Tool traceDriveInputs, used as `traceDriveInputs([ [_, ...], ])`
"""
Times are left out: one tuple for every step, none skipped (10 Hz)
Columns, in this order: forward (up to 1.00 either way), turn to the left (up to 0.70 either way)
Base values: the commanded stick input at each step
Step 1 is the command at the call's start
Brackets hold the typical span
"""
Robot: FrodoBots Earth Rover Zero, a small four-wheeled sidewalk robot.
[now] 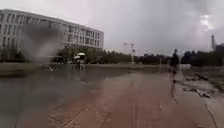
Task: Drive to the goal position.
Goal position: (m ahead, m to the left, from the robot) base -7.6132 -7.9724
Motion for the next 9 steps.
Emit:
traceDriveInputs([
  [0.70,0.15],
  [0.70,0.00],
  [0.70,0.00],
  [0.70,0.00],
  [0.70,0.01],
  [0.70,0.02],
  [0.70,0.10],
  [0.70,0.30],
  [0.70,0.35],
])
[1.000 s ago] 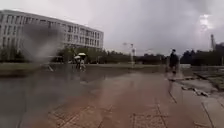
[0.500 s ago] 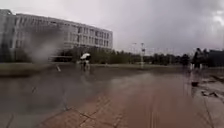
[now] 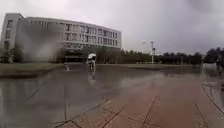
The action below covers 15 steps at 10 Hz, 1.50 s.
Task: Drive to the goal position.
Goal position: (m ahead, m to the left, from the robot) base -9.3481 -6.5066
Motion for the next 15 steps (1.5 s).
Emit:
traceDriveInputs([
  [0.70,0.15],
  [0.70,0.00],
  [0.70,0.00],
  [0.70,0.00],
  [0.70,0.00],
  [0.70,0.00],
  [0.70,0.00],
  [0.70,0.00],
  [0.70,0.00],
  [0.70,0.00],
  [0.70,0.00],
  [0.70,0.00],
  [0.70,0.00],
  [0.70,0.00],
  [0.70,0.00],
])
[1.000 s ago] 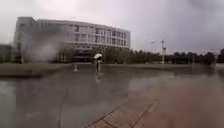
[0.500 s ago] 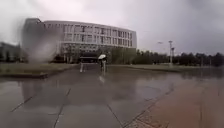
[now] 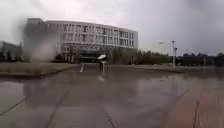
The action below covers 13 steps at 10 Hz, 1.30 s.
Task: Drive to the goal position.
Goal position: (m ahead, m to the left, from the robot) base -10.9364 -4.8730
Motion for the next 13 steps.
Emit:
traceDriveInputs([
  [0.70,0.02],
  [0.70,0.07],
  [0.70,0.34],
  [0.70,0.21],
  [0.70,0.00],
  [0.70,0.00],
  [0.70,0.00],
  [0.70,0.00],
  [0.70,0.00],
  [0.70,0.00],
  [0.70,0.00],
  [0.70,0.00],
  [0.70,0.00],
])
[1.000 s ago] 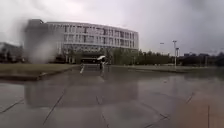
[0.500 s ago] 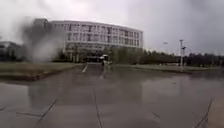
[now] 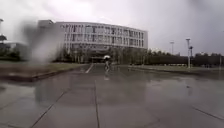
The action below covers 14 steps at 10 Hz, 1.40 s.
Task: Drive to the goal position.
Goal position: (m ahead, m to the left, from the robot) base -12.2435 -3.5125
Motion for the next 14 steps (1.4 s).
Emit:
traceDriveInputs([
  [0.70,0.00],
  [0.70,0.00],
  [0.70,0.00],
  [0.70,0.01],
  [0.70,0.02],
  [0.70,0.04],
  [0.70,0.14],
  [0.70,0.31],
  [0.70,0.12],
  [0.70,0.01],
  [0.70,0.00],
  [0.70,0.00],
  [0.70,0.00],
  [0.70,0.00],
])
